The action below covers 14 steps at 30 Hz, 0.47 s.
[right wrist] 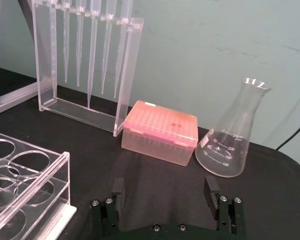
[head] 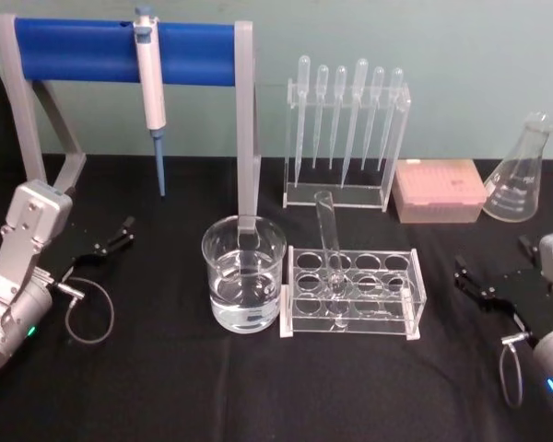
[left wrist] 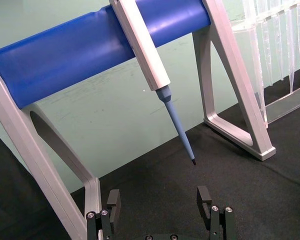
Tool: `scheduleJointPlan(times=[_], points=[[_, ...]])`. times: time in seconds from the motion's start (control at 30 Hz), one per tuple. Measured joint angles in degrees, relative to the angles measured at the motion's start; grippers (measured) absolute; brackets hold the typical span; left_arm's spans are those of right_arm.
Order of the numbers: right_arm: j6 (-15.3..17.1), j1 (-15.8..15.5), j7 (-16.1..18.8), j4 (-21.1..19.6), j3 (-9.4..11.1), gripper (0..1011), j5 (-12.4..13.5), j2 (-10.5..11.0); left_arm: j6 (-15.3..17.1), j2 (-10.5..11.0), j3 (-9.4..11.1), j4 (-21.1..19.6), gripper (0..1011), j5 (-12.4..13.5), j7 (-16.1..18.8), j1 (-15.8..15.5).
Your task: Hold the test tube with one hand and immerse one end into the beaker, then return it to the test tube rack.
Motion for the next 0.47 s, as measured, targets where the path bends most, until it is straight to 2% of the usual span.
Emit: scheduleJointPlan(times=[0.1, 0.47], points=[[-1.9, 0.9, 0.7, 1.6, -0.4, 1002, -0.6, -0.6, 0.0, 0.0, 0.0, 0.0, 1000, 0.0, 0.0, 0.0], [-1.6, 0.8, 0.8, 1.3, -0.4, 1002, -0.5, -0.5, 0.0, 0.0, 0.0, 0.0, 1000, 0.0, 0.0, 0.0]])
